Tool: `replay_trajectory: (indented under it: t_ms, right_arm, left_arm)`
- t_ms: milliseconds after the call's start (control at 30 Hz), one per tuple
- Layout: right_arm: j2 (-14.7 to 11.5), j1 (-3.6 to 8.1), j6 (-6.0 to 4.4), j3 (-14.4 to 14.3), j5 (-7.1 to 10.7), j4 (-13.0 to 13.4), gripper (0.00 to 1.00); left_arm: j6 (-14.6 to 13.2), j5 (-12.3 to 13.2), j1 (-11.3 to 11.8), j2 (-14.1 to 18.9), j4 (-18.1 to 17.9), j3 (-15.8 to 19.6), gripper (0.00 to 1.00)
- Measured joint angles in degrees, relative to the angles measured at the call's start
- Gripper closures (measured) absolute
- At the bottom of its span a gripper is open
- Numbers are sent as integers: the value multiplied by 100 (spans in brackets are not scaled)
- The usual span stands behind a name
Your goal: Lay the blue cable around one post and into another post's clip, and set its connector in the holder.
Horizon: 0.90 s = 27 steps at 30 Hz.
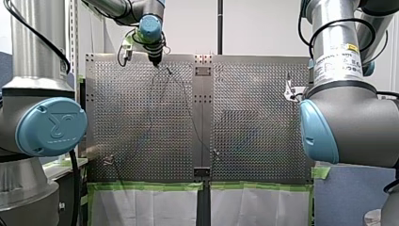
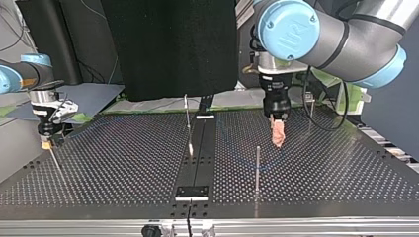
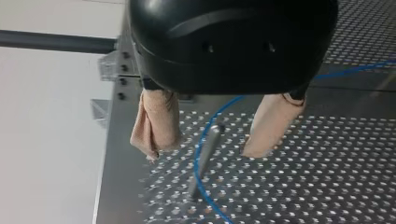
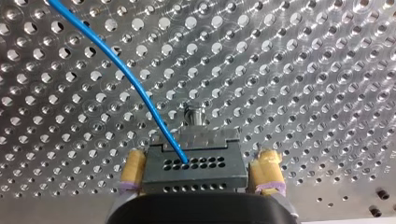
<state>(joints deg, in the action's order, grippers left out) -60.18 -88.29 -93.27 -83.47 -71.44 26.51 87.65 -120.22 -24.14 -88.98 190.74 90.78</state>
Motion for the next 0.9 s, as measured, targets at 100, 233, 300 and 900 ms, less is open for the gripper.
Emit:
replay_trajectory:
  t_ms: [100,233,300,900]
  right_arm:
    - [0,0,0,0,0,-3,0]
    - [0,-3,0,0,3,-4,0]
    - [0,-4,0,0,4,-4,0]
    - [0,1,0,0,6,2,0]
  left_arm:
    - [-167,-8,-6,0,166,-1,2]
    - [-351,-5,-11,0,351,-1,2]
    - [-452,1,-12,0,449,-1,2]
    - [-1401,-11,-14,3,1272,-1,2]
